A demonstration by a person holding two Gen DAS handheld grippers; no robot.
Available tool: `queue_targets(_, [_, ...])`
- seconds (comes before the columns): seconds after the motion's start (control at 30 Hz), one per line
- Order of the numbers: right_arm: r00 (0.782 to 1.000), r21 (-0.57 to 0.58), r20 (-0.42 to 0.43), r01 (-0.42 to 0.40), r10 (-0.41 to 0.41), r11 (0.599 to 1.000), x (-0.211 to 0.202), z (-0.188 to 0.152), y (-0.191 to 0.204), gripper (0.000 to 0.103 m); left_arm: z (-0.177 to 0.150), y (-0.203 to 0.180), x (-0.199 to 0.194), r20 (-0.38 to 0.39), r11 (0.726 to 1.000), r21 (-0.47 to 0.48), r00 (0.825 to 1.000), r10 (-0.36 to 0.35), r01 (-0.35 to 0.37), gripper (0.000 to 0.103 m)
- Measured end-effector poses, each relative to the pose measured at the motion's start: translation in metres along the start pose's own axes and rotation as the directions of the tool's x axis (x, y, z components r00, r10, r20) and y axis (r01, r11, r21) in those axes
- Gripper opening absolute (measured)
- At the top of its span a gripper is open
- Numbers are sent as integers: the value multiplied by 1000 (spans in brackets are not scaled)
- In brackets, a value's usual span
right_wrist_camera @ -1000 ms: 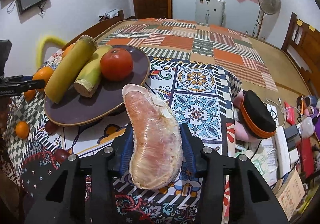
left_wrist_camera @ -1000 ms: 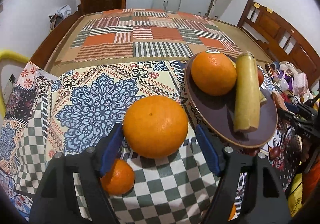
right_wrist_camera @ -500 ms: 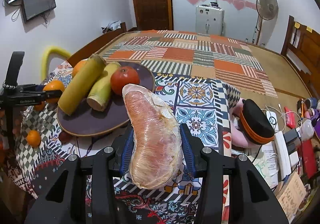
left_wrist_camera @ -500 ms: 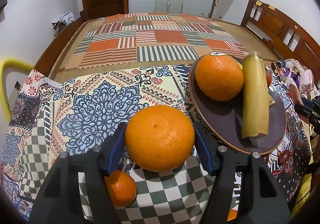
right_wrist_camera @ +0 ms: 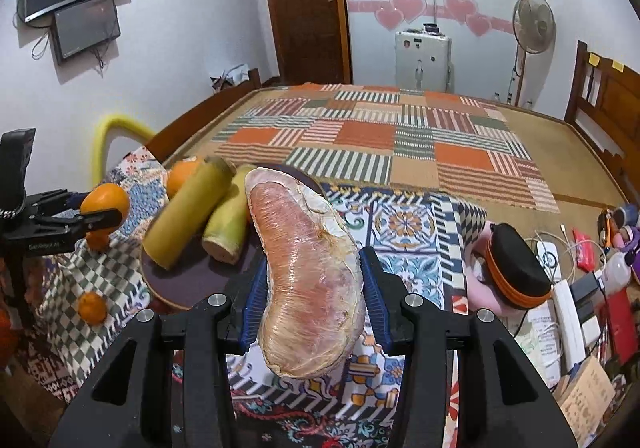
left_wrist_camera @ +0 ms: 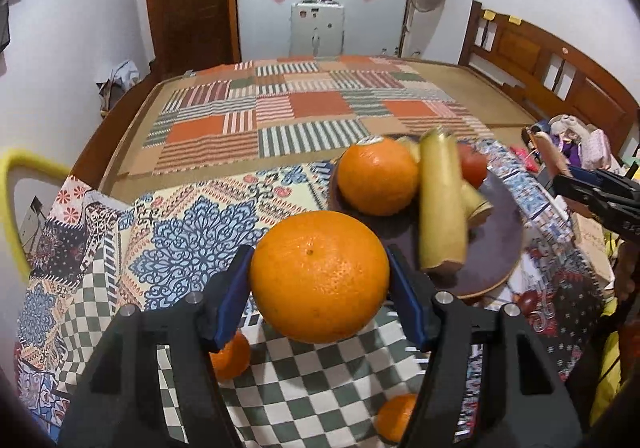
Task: Organize fruits
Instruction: 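Carry the orange and wrapped meat onto the plate and open both tools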
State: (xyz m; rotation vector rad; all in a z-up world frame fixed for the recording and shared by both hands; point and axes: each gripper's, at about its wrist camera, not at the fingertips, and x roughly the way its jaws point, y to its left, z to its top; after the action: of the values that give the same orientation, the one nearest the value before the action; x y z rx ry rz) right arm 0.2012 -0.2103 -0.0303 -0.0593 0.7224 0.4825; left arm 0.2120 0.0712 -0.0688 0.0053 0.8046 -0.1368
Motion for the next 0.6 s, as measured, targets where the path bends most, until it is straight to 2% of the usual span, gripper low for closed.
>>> queue_targets(0.27, [999,5,47,-24,24,1000,2,15,5,41,13,-15,-11,47,999,3,998,-38,38,64])
queue_targets(0.6, [997,-8,51,-54,54,999,17,23,21,41,18,-33,15,0,997,18,997,-81,81,64])
